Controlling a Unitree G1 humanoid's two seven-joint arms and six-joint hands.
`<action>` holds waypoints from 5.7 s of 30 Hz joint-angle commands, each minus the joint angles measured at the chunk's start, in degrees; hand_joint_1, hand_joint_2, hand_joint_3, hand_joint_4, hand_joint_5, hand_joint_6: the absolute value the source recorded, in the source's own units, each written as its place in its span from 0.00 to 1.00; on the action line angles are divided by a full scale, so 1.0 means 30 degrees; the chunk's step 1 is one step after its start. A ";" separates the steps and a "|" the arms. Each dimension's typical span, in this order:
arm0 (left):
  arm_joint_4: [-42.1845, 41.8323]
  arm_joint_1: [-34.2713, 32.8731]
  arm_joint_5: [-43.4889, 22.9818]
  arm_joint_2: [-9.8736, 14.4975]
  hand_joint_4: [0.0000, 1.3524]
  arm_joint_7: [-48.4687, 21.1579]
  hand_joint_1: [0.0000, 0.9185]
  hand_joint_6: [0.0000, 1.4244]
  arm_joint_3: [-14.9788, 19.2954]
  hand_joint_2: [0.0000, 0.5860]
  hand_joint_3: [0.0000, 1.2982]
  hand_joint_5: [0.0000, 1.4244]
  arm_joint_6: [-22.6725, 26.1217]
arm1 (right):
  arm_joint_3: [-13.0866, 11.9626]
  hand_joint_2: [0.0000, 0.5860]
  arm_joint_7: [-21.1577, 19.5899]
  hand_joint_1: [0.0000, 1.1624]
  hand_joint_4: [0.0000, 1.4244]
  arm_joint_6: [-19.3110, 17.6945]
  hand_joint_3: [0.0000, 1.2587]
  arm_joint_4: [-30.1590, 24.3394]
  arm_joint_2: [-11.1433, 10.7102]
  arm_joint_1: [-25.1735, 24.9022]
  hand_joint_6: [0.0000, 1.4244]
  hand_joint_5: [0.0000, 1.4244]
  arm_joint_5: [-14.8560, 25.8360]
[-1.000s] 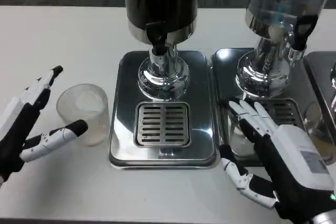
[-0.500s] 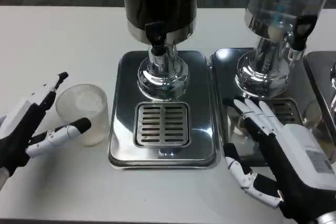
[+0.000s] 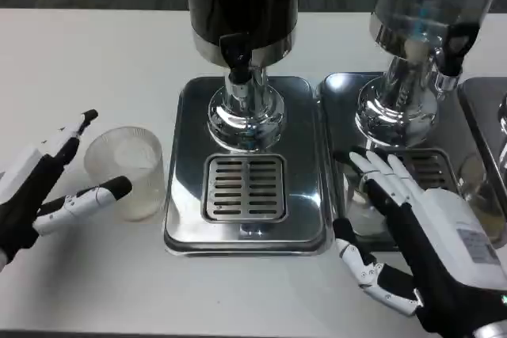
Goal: Grasp the cup under the faucet to collect the drink, then remove the cup.
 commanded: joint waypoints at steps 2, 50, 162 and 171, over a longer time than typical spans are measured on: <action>0.0620 -0.0670 0.0147 0.0419 0.00 0.0028 0.00 0.00 -0.0366 0.03 0.00 0.00 -0.0202 | 0.0076 0.83 -0.0098 0.46 0.05 0.0194 0.10 -0.0342 0.0168 0.0115 0.10 0.01 -0.0008; 0.2538 -0.2718 0.1165 0.0116 0.00 0.1055 0.00 0.00 -0.2834 0.02 0.00 0.00 0.0871 | -0.1005 0.83 -0.0314 0.46 0.05 -0.0699 0.10 -0.0292 -0.0299 0.0824 0.11 0.02 0.0899; 0.3303 -0.1521 -0.0084 -0.1111 0.41 0.5380 0.24 0.67 -0.0657 0.22 0.39 0.56 -0.3560 | -0.1498 0.87 -0.0147 0.46 0.07 -0.1069 0.12 -0.0107 -0.0371 0.0956 0.11 0.04 0.1759; 0.2424 -0.1598 -0.0361 -0.1664 0.42 0.4870 0.24 0.67 -0.0504 0.22 0.39 0.57 -0.4348 | -0.1526 0.87 -0.0110 0.46 0.08 -0.1004 0.12 -0.0312 -0.0304 0.1180 0.11 0.04 0.1838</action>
